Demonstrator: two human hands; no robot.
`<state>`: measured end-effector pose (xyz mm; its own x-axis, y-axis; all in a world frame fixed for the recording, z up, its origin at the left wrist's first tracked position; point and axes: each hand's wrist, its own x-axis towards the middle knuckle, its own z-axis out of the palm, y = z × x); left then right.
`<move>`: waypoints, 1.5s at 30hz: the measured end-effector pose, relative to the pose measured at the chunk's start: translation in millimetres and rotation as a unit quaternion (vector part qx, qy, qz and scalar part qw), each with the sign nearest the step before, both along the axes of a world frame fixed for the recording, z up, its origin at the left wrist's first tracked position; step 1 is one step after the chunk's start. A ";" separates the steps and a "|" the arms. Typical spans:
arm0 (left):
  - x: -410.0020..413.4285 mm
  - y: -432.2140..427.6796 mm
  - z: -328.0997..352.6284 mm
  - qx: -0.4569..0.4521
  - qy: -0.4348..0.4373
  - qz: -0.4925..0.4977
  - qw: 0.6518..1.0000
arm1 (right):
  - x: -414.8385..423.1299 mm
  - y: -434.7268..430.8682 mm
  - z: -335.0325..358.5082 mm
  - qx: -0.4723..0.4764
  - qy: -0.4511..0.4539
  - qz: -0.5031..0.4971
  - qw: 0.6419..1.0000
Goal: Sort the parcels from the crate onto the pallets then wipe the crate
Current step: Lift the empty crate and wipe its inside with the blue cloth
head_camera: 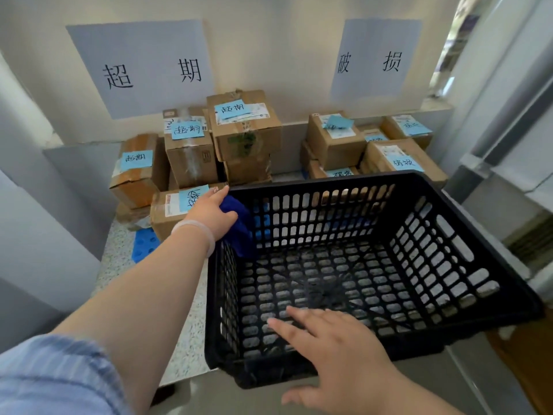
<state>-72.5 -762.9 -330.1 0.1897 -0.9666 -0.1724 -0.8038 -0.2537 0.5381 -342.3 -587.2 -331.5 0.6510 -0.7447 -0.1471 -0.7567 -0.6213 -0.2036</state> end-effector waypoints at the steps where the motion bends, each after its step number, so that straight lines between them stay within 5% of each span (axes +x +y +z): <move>1: -1.7 5.7 -1.4 0.003 0.008 0.001 1.000 | -0.8 1.4 -1.1 -0.007 0.005 -0.001 1.000; 4: -8.4 28.0 -2.0 0.015 0.031 0.003 0.999 | -1.1 2.3 0.6 0.059 0.040 -0.004 0.997; 20: -37.2 194.6 -4.5 -0.011 0.084 -0.038 0.996 | 4.5 14.8 9.0 0.011 0.043 -0.037 0.998; 29: -34.9 203.9 23.2 -0.137 0.081 -0.015 0.987 | 6.2 18.8 14.4 0.044 0.025 -0.073 0.996; 36: -39.6 184.3 66.9 -0.142 0.382 0.063 0.911 | 20.8 -15.4 38.7 0.194 -0.229 -0.144 0.943; 40: -50.8 163.5 69.7 -0.103 0.549 0.104 0.823 | 30.6 -50.1 48.0 0.286 -0.357 -0.153 0.876; 45: -70.1 136.9 46.7 -0.098 0.574 0.138 0.801 | 38.1 -82.0 30.7 0.313 -0.462 -0.191 0.807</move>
<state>-142.6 -626.0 -283.4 0.2249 -0.9453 -0.2363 0.3216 -0.1569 0.9338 -304.2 -669.3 -300.7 0.4386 -0.8850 -0.1563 -0.2138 0.0662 -0.9746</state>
